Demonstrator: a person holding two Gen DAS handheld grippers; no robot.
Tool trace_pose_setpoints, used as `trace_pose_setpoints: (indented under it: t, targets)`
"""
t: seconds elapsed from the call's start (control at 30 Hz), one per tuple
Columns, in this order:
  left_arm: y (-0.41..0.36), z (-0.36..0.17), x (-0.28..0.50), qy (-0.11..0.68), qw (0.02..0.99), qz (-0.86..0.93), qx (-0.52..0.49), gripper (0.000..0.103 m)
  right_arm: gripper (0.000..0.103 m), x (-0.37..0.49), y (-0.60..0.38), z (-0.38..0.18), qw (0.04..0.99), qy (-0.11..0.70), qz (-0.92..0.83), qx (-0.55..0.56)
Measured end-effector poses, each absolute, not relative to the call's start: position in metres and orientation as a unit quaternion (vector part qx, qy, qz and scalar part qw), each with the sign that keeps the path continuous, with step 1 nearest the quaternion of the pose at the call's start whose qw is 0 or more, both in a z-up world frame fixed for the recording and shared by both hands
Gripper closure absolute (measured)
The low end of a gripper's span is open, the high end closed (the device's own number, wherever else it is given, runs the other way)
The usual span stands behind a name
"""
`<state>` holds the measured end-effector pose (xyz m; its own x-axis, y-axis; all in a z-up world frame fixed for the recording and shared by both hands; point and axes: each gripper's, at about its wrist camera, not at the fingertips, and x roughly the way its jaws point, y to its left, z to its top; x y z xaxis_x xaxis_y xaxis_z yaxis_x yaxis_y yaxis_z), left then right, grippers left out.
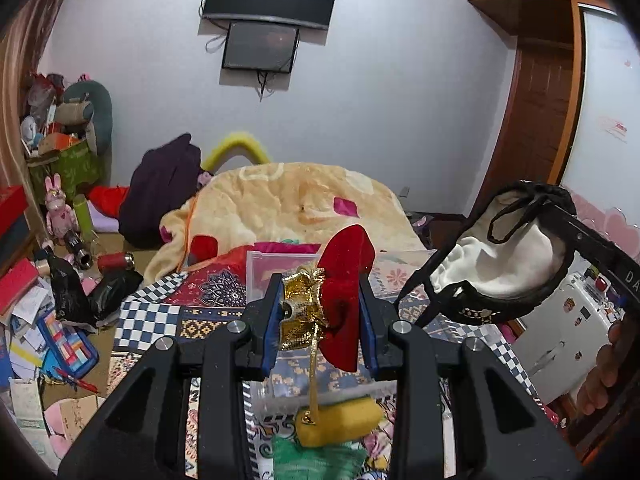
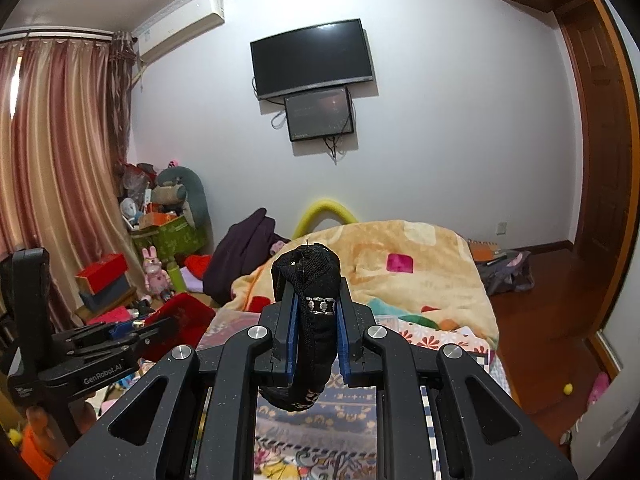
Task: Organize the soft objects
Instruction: 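Carry both items into the clear plastic box and open both tools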
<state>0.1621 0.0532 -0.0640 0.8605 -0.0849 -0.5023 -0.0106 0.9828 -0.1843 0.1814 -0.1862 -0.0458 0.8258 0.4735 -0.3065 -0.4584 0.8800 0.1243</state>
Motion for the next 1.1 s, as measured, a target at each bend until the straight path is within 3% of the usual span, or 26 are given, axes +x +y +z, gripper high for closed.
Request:
trace_pose_setpoints:
  t: [0.8, 1.03, 1.1]
  targets:
    - [0.039, -0.129, 0.235, 0.393, 0.918, -0.021, -0.053, 0.069, 0.088, 0.233, -0.163, -0.104, 0.917, 0.317, 0.237, -0.047]
    - [0.041, -0.123, 0.231, 0.392, 0.918, -0.021, -0.060, 0.046, 0.085, 0.236, -0.166, -0.114, 0.910, 0.341, 0.226, -0.062]
    - [0.042, -0.117, 0.226, 0.384, 0.921, -0.020, -0.061, 0.039, 0.079, 0.235, -0.169, -0.113, 0.909, 0.344, 0.227, -0.062]
